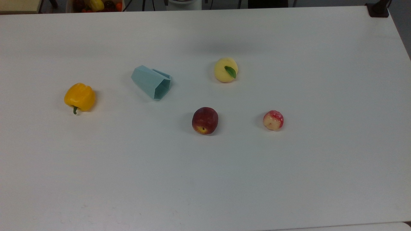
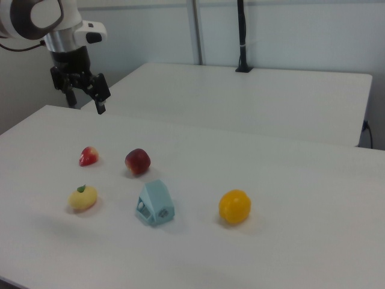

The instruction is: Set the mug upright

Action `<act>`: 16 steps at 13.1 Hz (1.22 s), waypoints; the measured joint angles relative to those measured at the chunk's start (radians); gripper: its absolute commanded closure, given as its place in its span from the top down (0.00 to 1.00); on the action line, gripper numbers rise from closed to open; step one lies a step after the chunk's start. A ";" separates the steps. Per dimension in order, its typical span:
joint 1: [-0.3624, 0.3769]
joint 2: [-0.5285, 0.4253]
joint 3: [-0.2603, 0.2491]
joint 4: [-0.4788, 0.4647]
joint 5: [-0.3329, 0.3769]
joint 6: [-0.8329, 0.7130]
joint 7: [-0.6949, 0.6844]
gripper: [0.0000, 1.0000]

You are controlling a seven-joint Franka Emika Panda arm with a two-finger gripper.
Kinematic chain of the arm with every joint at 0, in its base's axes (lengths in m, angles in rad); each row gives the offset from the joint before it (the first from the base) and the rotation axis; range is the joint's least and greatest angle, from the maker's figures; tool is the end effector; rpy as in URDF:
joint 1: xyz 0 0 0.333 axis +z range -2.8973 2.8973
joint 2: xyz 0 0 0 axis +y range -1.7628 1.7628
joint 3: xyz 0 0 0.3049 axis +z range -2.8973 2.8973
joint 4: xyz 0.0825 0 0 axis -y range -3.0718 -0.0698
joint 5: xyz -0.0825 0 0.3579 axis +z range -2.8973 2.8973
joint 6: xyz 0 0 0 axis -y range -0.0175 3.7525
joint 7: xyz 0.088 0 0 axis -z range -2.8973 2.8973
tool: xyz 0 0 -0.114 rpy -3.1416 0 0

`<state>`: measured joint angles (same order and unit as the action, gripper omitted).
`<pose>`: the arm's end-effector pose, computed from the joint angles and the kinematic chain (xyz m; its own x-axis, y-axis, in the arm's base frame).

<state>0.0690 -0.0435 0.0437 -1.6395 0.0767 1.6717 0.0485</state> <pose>0.5211 0.0675 0.6079 0.9958 0.0564 0.0716 0.0620 -0.9950 -0.0783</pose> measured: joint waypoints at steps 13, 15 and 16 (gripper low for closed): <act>0.000 0.000 0.000 0.000 0.000 0.001 -0.002 1.00; 0.000 0.000 0.000 -0.001 -0.005 0.001 -0.008 1.00; 0.000 0.000 0.000 -0.001 -0.008 0.001 -0.014 1.00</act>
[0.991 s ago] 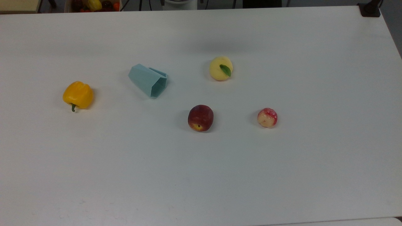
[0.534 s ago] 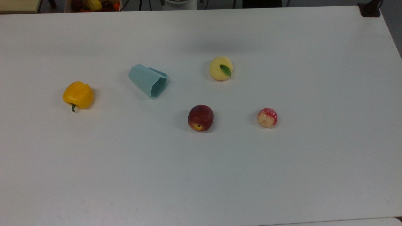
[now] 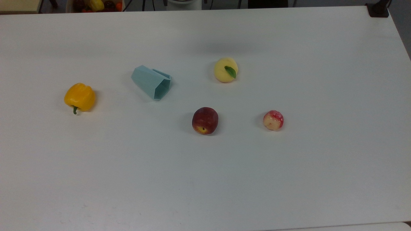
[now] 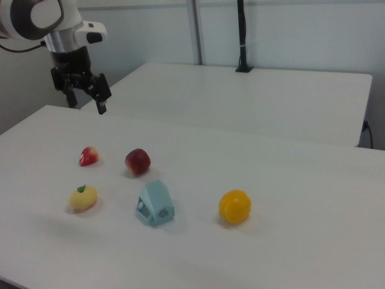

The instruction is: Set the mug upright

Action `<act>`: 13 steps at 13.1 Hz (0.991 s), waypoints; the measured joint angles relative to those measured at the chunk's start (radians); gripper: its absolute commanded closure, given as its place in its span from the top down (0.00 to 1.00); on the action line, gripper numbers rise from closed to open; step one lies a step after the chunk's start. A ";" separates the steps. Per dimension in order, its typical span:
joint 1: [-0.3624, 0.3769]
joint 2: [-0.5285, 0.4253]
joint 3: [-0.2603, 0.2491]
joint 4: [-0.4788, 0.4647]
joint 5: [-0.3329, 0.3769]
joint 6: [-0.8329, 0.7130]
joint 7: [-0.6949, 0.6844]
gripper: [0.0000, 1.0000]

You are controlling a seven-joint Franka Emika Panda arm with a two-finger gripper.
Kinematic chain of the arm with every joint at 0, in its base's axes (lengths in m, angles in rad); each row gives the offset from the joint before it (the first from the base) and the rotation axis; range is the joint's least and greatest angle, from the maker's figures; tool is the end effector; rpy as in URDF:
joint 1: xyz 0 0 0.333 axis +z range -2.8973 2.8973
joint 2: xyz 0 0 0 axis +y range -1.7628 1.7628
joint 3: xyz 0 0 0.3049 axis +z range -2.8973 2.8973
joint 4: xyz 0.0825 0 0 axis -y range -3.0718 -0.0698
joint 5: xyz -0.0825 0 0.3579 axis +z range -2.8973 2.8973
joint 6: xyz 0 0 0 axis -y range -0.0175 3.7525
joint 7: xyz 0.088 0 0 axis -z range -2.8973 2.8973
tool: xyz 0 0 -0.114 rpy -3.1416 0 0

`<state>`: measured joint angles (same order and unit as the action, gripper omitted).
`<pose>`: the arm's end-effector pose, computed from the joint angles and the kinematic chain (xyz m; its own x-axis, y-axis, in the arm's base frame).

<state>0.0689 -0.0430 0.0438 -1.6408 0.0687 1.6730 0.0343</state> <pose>0.5215 0.0667 0.6071 0.9948 0.0712 0.0725 0.0763 -0.9947 -0.0693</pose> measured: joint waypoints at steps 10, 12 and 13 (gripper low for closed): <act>0.043 0.050 0.009 0.002 -0.195 0.001 0.396 1.00; 0.065 0.089 0.010 0.005 -0.254 0.006 0.501 1.00; 0.073 0.115 0.010 0.006 -0.282 0.011 0.563 1.00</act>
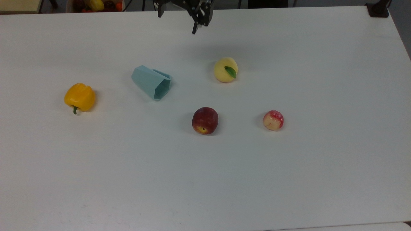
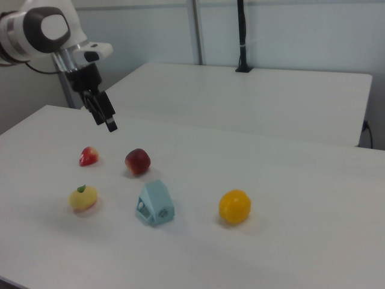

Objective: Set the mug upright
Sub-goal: 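Move the open gripper down toward the teal mug lying on its side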

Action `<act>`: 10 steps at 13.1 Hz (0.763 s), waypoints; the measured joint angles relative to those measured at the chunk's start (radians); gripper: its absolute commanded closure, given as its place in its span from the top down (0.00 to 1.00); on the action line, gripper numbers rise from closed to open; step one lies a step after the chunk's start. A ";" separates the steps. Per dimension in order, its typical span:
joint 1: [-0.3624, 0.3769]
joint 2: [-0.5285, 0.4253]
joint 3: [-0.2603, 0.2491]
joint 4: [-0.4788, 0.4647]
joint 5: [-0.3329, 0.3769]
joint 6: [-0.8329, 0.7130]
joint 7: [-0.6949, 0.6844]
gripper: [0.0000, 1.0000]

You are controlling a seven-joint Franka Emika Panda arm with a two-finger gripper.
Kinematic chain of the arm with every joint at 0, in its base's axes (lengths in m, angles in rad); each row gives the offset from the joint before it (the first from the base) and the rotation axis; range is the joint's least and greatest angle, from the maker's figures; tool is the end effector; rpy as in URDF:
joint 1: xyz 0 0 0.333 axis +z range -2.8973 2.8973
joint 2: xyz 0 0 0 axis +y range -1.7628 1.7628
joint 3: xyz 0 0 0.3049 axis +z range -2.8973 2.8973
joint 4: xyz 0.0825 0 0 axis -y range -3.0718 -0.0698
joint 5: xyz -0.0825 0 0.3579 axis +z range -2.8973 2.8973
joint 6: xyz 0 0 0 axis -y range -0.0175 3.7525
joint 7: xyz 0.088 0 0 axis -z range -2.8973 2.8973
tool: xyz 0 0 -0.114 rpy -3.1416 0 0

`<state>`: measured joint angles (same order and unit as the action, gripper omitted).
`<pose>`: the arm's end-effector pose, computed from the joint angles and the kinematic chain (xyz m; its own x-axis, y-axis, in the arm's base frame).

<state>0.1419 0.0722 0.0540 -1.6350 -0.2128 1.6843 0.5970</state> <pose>0.5495 0.0859 0.5505 0.9297 -0.3560 0.0946 -0.3678 -0.9115 0.1841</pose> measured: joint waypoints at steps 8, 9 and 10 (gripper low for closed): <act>0.050 0.267 0.000 0.020 -0.256 0.024 0.424 1.00; 0.049 0.305 0.000 0.026 -0.280 0.046 0.461 1.00; 0.049 0.330 0.000 0.030 -0.292 0.070 0.478 1.00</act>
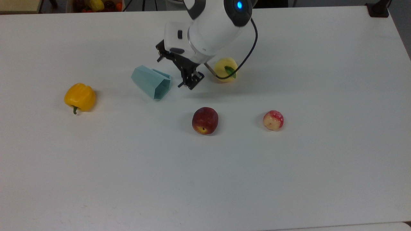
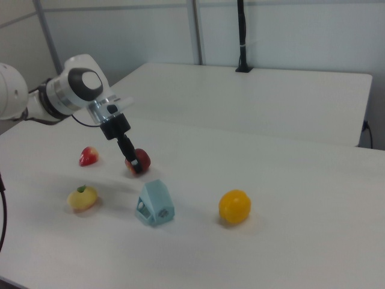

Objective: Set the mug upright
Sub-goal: 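Move the open gripper down toward the teal mug lying on its side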

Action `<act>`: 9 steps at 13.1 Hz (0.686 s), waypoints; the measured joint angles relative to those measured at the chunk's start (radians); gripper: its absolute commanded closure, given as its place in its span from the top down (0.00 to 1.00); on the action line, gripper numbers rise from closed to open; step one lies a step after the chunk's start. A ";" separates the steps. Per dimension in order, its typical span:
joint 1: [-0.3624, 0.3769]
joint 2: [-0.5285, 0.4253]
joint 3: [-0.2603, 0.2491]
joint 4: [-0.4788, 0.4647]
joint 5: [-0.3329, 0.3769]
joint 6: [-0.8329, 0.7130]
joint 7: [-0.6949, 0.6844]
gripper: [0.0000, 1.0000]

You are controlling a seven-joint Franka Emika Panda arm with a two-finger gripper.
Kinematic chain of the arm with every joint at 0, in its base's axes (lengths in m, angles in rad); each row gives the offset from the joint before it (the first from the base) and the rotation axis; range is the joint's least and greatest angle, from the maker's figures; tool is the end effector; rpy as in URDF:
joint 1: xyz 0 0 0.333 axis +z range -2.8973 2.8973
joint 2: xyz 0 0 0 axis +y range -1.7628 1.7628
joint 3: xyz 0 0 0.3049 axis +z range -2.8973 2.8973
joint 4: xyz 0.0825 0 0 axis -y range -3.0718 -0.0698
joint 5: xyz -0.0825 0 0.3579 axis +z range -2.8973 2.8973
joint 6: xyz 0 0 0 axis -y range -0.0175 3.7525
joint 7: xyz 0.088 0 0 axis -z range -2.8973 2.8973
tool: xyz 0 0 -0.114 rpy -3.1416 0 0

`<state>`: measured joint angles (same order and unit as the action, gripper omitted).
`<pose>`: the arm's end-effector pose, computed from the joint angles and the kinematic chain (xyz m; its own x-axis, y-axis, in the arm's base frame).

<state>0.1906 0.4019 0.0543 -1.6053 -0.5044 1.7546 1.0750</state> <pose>0.6097 0.1007 0.3826 0.7920 -0.5608 0.2414 -0.6048 -0.6668 0.4354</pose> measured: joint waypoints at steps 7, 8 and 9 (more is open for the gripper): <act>-0.014 0.090 -0.011 0.018 -0.041 0.039 0.028 1.00; -0.024 0.090 -0.012 0.017 -0.044 0.039 0.028 1.00; -0.035 0.091 -0.013 0.015 -0.047 0.039 0.028 1.00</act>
<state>0.1559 0.4925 0.0416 -1.5900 -0.5516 1.7932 1.1026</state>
